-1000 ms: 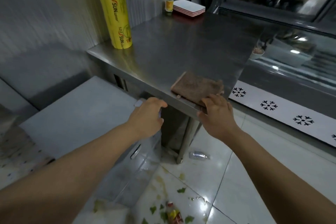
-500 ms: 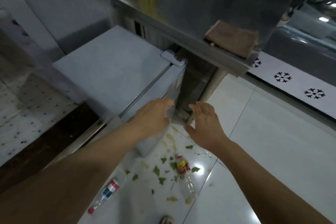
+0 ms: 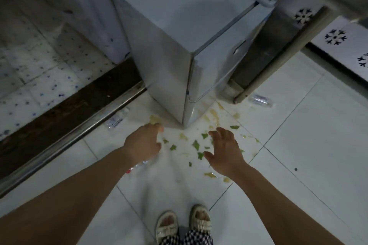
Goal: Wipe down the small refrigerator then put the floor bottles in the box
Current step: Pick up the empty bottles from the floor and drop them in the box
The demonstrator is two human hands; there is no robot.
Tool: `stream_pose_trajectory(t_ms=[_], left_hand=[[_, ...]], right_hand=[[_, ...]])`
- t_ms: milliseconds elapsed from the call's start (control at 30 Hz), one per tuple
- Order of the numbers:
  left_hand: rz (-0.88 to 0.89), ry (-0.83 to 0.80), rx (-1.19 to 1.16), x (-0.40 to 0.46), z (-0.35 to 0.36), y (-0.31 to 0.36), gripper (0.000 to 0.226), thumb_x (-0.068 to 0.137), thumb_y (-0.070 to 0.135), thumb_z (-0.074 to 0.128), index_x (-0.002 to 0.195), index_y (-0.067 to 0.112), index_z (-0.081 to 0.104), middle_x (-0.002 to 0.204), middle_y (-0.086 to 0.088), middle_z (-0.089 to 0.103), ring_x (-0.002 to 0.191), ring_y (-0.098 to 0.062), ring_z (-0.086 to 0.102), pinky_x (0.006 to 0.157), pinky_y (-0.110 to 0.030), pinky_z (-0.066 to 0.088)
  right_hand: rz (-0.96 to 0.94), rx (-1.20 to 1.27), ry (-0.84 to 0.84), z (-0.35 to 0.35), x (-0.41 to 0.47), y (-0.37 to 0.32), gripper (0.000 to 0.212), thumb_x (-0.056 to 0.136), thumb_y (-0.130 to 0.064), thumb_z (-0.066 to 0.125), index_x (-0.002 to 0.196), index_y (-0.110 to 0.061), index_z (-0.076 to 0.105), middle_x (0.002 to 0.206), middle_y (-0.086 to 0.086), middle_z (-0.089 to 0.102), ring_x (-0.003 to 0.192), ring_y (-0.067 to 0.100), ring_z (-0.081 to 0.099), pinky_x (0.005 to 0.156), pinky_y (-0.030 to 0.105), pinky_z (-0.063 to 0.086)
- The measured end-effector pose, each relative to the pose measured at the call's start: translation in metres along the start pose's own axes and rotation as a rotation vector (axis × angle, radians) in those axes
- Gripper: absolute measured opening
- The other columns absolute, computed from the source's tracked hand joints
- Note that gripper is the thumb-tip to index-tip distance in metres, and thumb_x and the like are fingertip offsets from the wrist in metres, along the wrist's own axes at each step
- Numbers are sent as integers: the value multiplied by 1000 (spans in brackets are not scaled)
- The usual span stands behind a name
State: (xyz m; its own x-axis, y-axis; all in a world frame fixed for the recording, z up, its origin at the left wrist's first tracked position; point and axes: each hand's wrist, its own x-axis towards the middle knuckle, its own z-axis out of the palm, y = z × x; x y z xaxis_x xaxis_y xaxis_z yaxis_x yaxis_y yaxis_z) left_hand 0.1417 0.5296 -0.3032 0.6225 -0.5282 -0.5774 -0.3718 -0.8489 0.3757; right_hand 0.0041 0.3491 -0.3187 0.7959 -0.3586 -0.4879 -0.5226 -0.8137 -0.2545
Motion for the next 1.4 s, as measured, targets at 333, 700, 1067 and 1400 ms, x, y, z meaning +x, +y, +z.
stream_pose_trajectory(t_ms=[333, 700, 1067, 1400], left_hand=[[-271, 1, -38, -4, 70, -84, 41, 86, 18, 62, 125, 15, 50, 125, -9, 58, 113, -26, 56, 92, -35, 50], [-353, 123, -88, 46, 118, -158, 50, 84, 16, 64, 131, 18, 48, 131, -7, 54, 119, -24, 52, 94, -35, 47], [-308, 214, 21, 175, 173, -293, 58, 82, 21, 66, 135, 16, 43, 135, -6, 48, 124, -25, 44, 99, -38, 42], [-326, 294, 85, 281, 204, -381, 61, 78, 26, 67, 134, 18, 43, 134, -9, 48, 123, -28, 44, 96, -38, 41]], right_hand=[[-147, -54, -185, 90, 31, -30, 65, 89, -29, 56, 144, -15, 25, 152, 7, 22, 141, 26, 15, 116, 37, 22], [-341, -133, -191, 184, 97, -69, 67, 86, -30, 60, 142, -14, 27, 146, 8, 32, 135, 25, 27, 111, 34, 26], [-462, -242, -188, 336, 218, -112, 83, 79, -27, 66, 146, -19, 17, 144, 4, 29, 135, 24, 24, 112, 34, 21], [-754, -502, -159, 433, 297, -105, 95, 72, -36, 73, 145, -19, 14, 152, 10, 18, 139, 30, 17, 116, 43, 12]])
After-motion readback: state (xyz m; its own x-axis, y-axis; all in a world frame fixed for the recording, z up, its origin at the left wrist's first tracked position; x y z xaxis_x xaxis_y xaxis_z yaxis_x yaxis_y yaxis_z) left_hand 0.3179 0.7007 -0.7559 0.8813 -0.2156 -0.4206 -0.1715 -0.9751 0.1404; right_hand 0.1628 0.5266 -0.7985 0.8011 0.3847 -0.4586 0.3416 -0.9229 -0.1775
